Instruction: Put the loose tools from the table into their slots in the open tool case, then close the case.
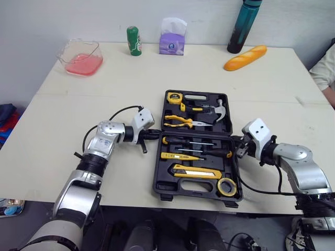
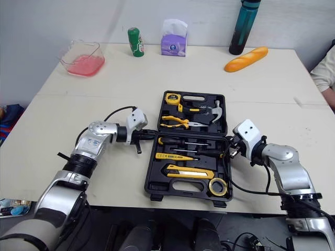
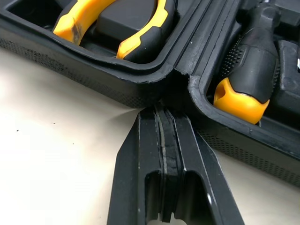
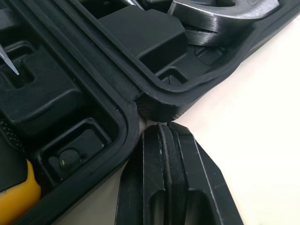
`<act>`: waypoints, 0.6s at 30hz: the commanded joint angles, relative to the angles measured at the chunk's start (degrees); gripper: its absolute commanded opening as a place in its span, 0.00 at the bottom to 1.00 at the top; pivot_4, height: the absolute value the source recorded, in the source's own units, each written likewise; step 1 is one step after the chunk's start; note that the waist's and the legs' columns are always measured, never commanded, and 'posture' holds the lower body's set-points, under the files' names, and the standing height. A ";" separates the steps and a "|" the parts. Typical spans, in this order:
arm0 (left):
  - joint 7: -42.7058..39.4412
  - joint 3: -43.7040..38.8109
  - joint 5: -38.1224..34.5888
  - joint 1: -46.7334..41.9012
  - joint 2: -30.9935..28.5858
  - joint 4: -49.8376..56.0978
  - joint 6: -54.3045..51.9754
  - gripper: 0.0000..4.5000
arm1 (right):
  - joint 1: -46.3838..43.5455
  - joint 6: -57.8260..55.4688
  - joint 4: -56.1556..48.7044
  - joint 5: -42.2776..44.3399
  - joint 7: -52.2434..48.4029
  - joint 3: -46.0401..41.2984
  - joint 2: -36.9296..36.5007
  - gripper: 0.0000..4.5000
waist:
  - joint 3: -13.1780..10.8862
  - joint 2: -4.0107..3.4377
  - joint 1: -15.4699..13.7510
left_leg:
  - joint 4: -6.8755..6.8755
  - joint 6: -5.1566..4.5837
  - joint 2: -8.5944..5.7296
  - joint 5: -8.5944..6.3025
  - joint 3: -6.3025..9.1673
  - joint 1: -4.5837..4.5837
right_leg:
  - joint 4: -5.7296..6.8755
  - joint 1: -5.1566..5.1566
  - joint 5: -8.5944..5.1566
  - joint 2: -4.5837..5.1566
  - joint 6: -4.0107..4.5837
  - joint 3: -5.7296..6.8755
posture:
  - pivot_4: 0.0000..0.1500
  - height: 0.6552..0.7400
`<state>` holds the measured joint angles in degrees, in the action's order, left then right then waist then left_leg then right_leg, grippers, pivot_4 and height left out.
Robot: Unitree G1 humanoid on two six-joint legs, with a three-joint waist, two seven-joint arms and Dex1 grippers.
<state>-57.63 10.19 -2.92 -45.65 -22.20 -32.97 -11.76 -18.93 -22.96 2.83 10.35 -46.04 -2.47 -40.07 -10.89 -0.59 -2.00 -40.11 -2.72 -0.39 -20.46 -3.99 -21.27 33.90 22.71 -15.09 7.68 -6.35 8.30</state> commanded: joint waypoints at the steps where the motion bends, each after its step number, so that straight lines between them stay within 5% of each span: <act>1: -1.52 2.09 -1.53 1.20 3.15 7.11 -1.22 0.02 | 0.24 0.45 -4.85 1.65 -1.71 1.09 0.84 0.00 | 0.00 0.00 0.15 | 0.00 0.00 -0.01 0.00 -0.01 0.00 | 0.00 0.00 0.00 0.00 0.00 -0.01 | 1.00 1.00; 12: 0.98 0.07 -0.86 5.75 0.71 13.54 -7.06 0.02 | 3.32 -0.14 -6.22 -2.85 0.30 0.59 -2.31 0.00 | 0.00 -0.01 0.37 | 0.00 0.00 0.01 0.00 0.01 0.03 | 0.02 -0.01 0.00 0.00 0.00 -0.02 | 1.00 1.00; 18: 1.14 -3.44 -0.93 6.85 -6.49 14.55 -10.62 0.02 | 6.88 -5.31 -10.14 -2.25 -0.22 -4.38 -8.56 0.00 | 0.00 0.00 0.51 | 0.00 0.01 0.01 0.00 0.02 0.04 | 0.00 -0.02 0.00 0.01 0.00 -0.02 | 1.00 1.00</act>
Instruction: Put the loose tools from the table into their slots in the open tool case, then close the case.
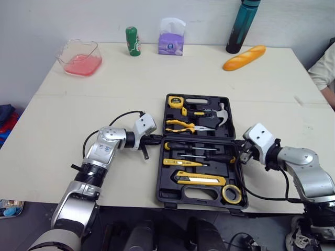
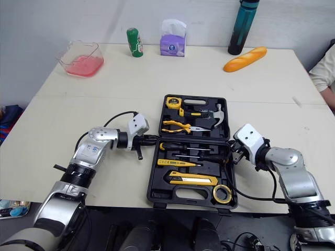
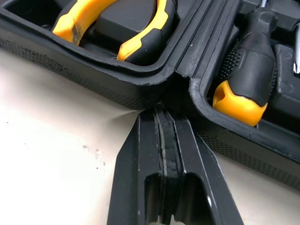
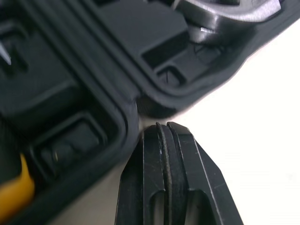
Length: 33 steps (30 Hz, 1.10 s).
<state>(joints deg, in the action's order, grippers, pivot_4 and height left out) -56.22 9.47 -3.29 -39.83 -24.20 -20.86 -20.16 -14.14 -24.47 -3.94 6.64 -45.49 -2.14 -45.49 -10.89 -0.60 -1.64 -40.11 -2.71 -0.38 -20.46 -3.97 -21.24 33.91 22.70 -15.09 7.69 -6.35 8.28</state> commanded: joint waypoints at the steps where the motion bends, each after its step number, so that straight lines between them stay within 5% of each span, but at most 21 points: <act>1: -0.86 -3.92 -1.76 1.31 -6.24 3.51 -4.49 0.02 | 2.50 -6.19 -4.97 3.27 -1.26 -6.80 -3.99 0.00 | 0.00 0.00 0.21 | 0.02 0.01 0.02 0.00 -0.01 0.00 | 0.00 0.00 0.00 -0.02 0.00 0.00 | 1.00 1.00; 3: -2.23 -6.01 -4.86 1.42 -9.01 6.38 -9.99 0.08 | 2.48 -11.74 -7.55 7.51 -2.29 -10.40 -5.01 0.00 | -0.02 -0.03 0.56 | 0.03 0.02 0.06 -0.01 -0.03 0.02 | 0.01 0.03 -0.01 -0.06 0.02 -0.04 | 1.00 1.00; 6: -1.18 -10.28 -11.68 -4.21 -11.09 9.40 -31.12 0.29 | -1.87 -26.18 -10.31 15.76 -1.89 -15.23 -5.52 0.22 | -0.02 -0.03 0.54 | 0.02 0.04 0.12 -0.01 -0.04 0.03 | 0.07 0.05 -0.02 -0.09 0.03 -0.08 | 1.00 1.00; 13: 9.55 -11.69 -13.53 -16.84 -4.76 1.72 -49.78 1.00 | -18.74 -51.60 -7.34 24.75 6.49 -16.48 0.60 0.99 | -0.02 -0.02 0.02 | -0.02 0.03 -0.01 -0.01 0.17 -0.05 | 0.02 -0.02 -0.01 -0.05 0.03 -0.52 | 1.00 1.00; 22: 16.45 -7.94 -10.66 -22.48 2.45 -9.83 -45.90 1.00 | -31.44 -55.77 6.08 19.60 16.37 -8.77 6.83 0.99 | -0.02 -0.02 0.49 | 0.15 0.09 0.02 0.01 -0.28 -0.09 | 0.14 0.40 -0.03 -0.17 0.04 -0.48 | 1.00 1.00; 31: 17.06 -5.14 -9.17 -22.61 3.98 -13.01 -40.99 1.00 | -31.65 -54.00 10.73 17.27 19.16 -5.99 9.32 0.99 | -0.01 -0.02 0.56 | 0.13 0.09 0.03 0.01 -0.68 -0.27 | 0.41 0.90 -0.02 -0.17 0.04 -0.78 | 1.00 1.00; 33: 16.44 -1.80 -7.15 -20.49 3.45 -11.43 -37.84 0.88 | -31.30 -53.48 10.85 17.19 19.34 -6.05 9.66 0.94 | -0.01 -0.02 0.57 | 0.10 0.09 0.03 0.01 -0.69 -0.24 | 0.46 0.89 -0.02 -0.17 0.04 -0.82 | 1.00 1.00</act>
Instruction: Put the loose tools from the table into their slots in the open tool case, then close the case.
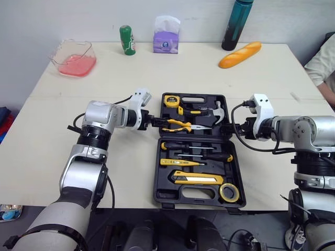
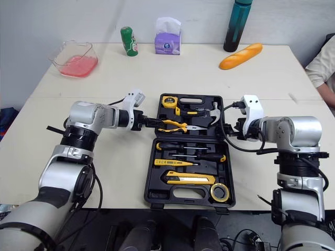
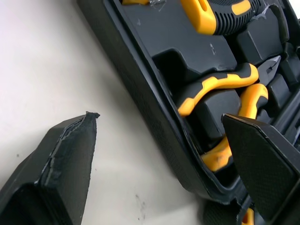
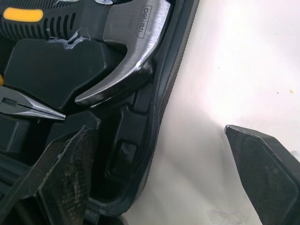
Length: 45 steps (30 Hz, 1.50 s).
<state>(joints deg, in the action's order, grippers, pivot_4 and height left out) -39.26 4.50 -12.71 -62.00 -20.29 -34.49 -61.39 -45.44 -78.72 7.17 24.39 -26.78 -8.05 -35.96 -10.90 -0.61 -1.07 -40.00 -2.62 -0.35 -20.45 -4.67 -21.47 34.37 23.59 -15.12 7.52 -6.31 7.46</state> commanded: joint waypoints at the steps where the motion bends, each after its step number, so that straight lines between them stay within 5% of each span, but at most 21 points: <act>1: -0.64 4.48 2.84 2.80 -0.56 3.22 3.89 0.82 | 0.24 0.92 -0.48 -0.49 0.62 -0.23 0.23 0.88 | 0.00 0.00 0.04 | 0.00 0.00 0.00 0.00 -0.03 0.03 | 0.03 0.00 0.00 0.00 0.00 -0.03 | 1.00 1.00; 6: -0.22 6.00 2.51 6.27 -0.14 8.25 1.90 0.30 | 2.04 2.08 -1.77 -0.97 0.41 0.63 -0.32 0.36 | 0.08 -0.03 -0.06 | 0.03 0.00 0.01 0.00 -0.14 0.16 | 0.08 -0.02 0.00 0.00 0.00 -0.16 | 1.00 1.00; 9: 1.20 5.00 2.34 6.39 0.55 8.80 1.49 0.13 | 3.43 3.57 -2.56 -1.29 -0.27 2.14 -1.22 0.02 | 0.17 0.06 -0.21 | 0.01 0.00 0.02 0.00 -0.12 0.26 | 0.10 -0.12 0.00 0.00 0.00 -0.15 | 1.00 1.00; 10: 1.39 4.84 2.25 6.37 0.70 8.98 1.30 0.11 | 3.87 4.09 -2.86 -1.40 -0.49 2.64 -1.48 0.00 | 0.25 0.11 -0.25 | 0.01 0.00 0.02 0.00 -0.13 0.26 | 0.09 -0.13 0.00 0.00 0.00 -0.16 | 1.00 1.00; 20: -0.19 2.21 -0.01 3.35 3.11 12.46 7.00 0.07 | 2.42 12.93 -4.35 -2.73 -0.40 3.23 -0.53 0.00 | 0.31 0.21 -0.28 | -0.03 0.00 0.01 0.00 -0.11 0.23 | 0.09 -0.13 0.00 0.03 0.00 -0.15 | 1.00 1.00; 30: 3.42 0.10 6.72 0.28 2.04 6.32 38.40 0.00 | -2.50 38.00 -2.72 -10.82 0.89 3.36 0.02 0.00 | 0.12 0.19 0.07 | 0.14 0.00 0.02 0.00 -0.46 -0.36 | 0.13 0.71 0.00 0.01 0.00 -0.24 | 1.00 1.00; 42: 11.48 1.30 16.77 18.84 -2.39 14.63 64.18 0.00 | 20.55 84.08 -7.65 -28.56 2.13 9.65 -2.97 0.00 | 0.12 0.20 1.19 | -0.02 -0.06 0.01 0.03 -0.71 -0.70 | 0.38 1.09 0.01 0.13 -0.01 -0.15 | 1.00 1.00; 45: 11.82 -0.74 15.40 23.49 -3.38 20.69 62.69 0.28 | 24.17 93.29 -6.77 -33.66 6.22 8.73 -4.04 0.00 | 0.12 0.19 1.29 | -0.03 -0.07 0.05 0.03 -0.67 -0.49 | 0.51 1.01 0.01 0.12 0.00 -0.29 | 1.00 1.00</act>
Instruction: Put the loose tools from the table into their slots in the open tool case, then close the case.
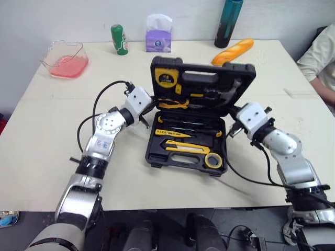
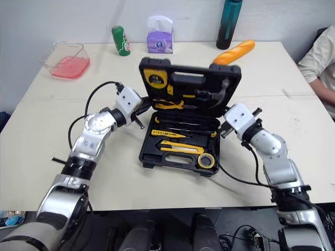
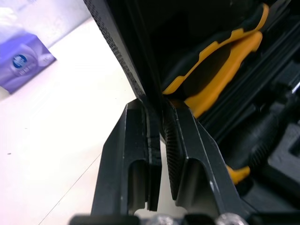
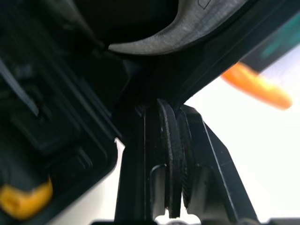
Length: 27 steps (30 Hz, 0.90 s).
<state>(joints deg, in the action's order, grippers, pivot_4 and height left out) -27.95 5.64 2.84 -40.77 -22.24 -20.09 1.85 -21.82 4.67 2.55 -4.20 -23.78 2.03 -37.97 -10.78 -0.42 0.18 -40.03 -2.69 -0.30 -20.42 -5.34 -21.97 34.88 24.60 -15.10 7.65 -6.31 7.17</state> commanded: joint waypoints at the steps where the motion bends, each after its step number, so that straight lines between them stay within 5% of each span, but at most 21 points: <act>1: 0.02 -2.80 -1.46 3.66 -1.83 9.06 -3.29 0.38 | 1.95 11.37 -3.41 -3.56 1.89 -2.35 -2.39 0.08 | 0.00 0.00 0.03 | 0.00 0.00 0.00 0.00 -0.03 0.02 | 0.02 0.01 0.00 0.00 0.00 -0.04 | 1.00 1.00; 6: -11.37 -11.85 -19.46 14.49 -10.66 31.20 -25.85 0.86 | 16.87 6.69 -22.17 12.97 -13.27 -12.22 -11.31 0.57 | 0.00 -0.01 -0.09 | 0.03 0.01 0.07 -0.01 0.10 -0.06 | -0.11 0.02 -0.01 -0.03 0.01 0.00 | 1.00 1.00; 7: -14.70 -15.25 -25.33 17.66 -14.21 35.17 -32.02 0.96 | 21.85 3.81 -26.21 17.84 -17.60 -15.85 -13.77 0.58 | -0.03 -0.02 -0.22 | 0.00 0.01 0.08 -0.01 0.12 -0.01 | -0.10 -0.05 -0.01 -0.04 0.01 0.02 | 1.00 1.00; 10: -25.42 -25.11 -38.70 27.92 -25.52 42.14 -45.82 0.96 | 36.54 -5.15 -34.04 28.64 -29.49 -27.76 -18.59 0.58 | -0.03 -0.02 -0.24 | -0.02 0.00 0.12 -0.02 0.21 0.11 | -0.15 -0.26 -0.01 -0.05 0.03 0.02 | 1.00 1.00; 13: -30.99 -32.57 -43.57 33.94 -32.65 39.29 -50.97 0.96 | 47.69 -15.78 -36.07 36.51 -36.30 -37.57 -19.20 0.58 | -0.08 -0.01 -0.47 | 0.08 0.07 0.27 -0.22 0.40 1.08 | -0.64 -1.38 -0.07 -0.13 0.12 -0.17 | 1.00 1.00; 16: -27.08 -33.42 -42.33 29.86 -33.38 30.05 -51.69 0.96 | 51.75 -24.43 -35.99 42.74 -36.70 -40.61 -17.91 0.58 | -0.05 -0.03 -1.75 | 0.04 0.18 0.43 -1.01 0.60 1.86 | -1.06 -2.23 -0.14 0.06 0.26 -0.26 | 1.00 1.00; 25: -23.20 -23.43 -36.52 19.67 -30.13 23.55 -46.07 0.96 | 49.96 -29.94 -38.56 43.36 -34.89 -37.65 -15.67 0.58 | -0.05 -0.04 -1.65 | 0.10 0.17 0.46 -0.90 0.29 1.68 | -0.88 -1.98 -0.17 -0.16 0.30 -0.30 | 1.00 1.00; 27: -21.40 -19.01 -32.92 15.03 -27.70 19.65 -43.29 0.84 | 49.20 -31.55 -40.15 43.45 -33.86 -34.67 -15.21 0.47 | -0.05 0.01 -1.61 | 0.09 0.15 0.44 -0.90 0.13 1.70 | -0.89 -1.95 -0.17 -0.30 0.28 -0.33 | 1.00 1.00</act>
<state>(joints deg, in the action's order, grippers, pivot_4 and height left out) -50.82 -15.73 -33.03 -22.60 -50.91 1.84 -44.46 27.73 -25.64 -34.92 37.98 -58.42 -34.47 -53.74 -10.83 -0.41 -1.43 -39.95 -2.58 0.13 -21.29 -5.23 -20.27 34.00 22.64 -15.26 7.33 -6.05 6.83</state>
